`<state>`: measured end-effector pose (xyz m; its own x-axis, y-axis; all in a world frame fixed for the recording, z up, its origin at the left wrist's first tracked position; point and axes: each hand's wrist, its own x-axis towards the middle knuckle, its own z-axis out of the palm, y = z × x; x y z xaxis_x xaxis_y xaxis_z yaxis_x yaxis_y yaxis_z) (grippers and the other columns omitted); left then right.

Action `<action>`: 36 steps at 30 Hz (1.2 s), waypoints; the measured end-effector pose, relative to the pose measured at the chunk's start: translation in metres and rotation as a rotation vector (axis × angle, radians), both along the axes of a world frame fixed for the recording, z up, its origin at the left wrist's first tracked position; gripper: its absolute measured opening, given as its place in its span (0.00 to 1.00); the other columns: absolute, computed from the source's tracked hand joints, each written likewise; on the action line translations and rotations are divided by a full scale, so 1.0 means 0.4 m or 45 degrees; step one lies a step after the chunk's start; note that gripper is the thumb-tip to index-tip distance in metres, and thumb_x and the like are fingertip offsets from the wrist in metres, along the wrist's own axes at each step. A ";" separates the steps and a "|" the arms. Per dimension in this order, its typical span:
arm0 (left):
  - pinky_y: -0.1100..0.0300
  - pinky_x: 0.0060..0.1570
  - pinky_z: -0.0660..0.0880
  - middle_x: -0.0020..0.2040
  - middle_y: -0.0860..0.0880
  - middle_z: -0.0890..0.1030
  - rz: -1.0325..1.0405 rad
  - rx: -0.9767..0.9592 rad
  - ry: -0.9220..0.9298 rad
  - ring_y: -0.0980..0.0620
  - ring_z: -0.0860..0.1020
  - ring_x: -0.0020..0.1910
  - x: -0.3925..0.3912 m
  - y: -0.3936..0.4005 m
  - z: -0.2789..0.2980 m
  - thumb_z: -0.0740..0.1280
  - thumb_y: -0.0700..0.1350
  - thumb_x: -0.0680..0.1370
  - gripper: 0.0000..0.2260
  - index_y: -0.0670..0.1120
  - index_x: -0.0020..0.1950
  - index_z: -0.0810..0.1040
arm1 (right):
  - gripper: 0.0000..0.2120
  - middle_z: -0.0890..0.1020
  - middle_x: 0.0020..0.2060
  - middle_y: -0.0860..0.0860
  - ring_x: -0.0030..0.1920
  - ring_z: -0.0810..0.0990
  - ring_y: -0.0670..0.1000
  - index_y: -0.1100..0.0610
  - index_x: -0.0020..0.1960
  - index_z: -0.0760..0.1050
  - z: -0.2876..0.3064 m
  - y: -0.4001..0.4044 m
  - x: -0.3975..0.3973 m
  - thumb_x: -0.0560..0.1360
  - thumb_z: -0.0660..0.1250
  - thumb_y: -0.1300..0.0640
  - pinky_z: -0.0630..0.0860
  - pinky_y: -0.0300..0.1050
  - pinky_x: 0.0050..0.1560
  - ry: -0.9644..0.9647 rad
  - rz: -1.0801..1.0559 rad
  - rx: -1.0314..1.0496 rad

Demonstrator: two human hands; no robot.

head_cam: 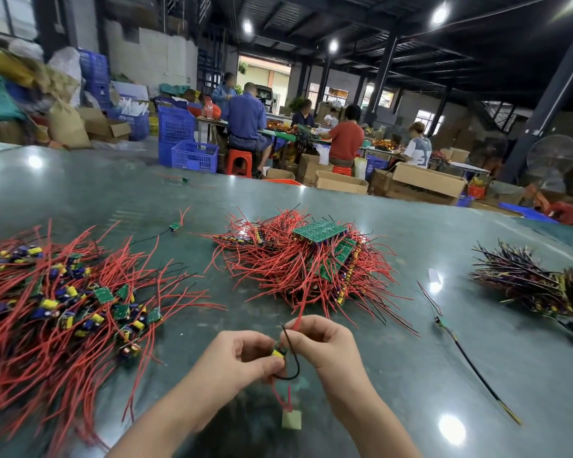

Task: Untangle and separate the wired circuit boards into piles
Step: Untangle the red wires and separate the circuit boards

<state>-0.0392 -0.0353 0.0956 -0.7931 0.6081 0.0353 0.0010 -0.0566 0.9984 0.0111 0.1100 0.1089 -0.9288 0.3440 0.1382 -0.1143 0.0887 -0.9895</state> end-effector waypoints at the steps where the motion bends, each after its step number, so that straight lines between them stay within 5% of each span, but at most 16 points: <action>1: 0.63 0.37 0.77 0.34 0.44 0.83 -0.024 -0.009 0.003 0.53 0.81 0.34 -0.001 -0.002 0.001 0.69 0.31 0.72 0.03 0.33 0.45 0.79 | 0.10 0.81 0.28 0.48 0.31 0.77 0.43 0.54 0.31 0.81 0.001 -0.001 0.001 0.66 0.73 0.67 0.73 0.32 0.36 0.015 -0.004 -0.006; 19: 0.62 0.39 0.78 0.39 0.41 0.83 -0.266 0.139 -0.277 0.49 0.82 0.37 -0.007 -0.013 -0.008 0.77 0.44 0.64 0.10 0.39 0.40 0.84 | 0.10 0.82 0.31 0.47 0.32 0.77 0.42 0.53 0.32 0.82 0.002 0.022 -0.005 0.66 0.73 0.66 0.73 0.32 0.36 0.136 -0.158 -0.137; 32: 0.61 0.40 0.78 0.40 0.43 0.84 -0.409 0.100 -0.293 0.50 0.82 0.38 -0.009 -0.012 -0.022 0.75 0.43 0.66 0.07 0.42 0.41 0.85 | 0.08 0.79 0.28 0.45 0.30 0.73 0.40 0.54 0.32 0.82 -0.010 0.034 -0.011 0.68 0.73 0.63 0.70 0.29 0.33 0.193 -0.407 -0.220; 36: 0.63 0.37 0.78 0.40 0.41 0.83 -0.417 0.131 -0.324 0.50 0.82 0.37 -0.014 -0.015 -0.023 0.73 0.38 0.68 0.03 0.40 0.40 0.84 | 0.04 0.79 0.29 0.48 0.28 0.73 0.42 0.56 0.35 0.83 -0.004 0.066 -0.014 0.68 0.72 0.60 0.72 0.32 0.32 0.196 -0.456 -0.498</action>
<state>-0.0447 -0.0413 0.0865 -0.5501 0.8327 -0.0627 -0.2790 -0.1125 0.9537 0.0056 0.1363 0.1074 -0.7236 0.6875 0.0620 -0.2907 -0.2219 -0.9307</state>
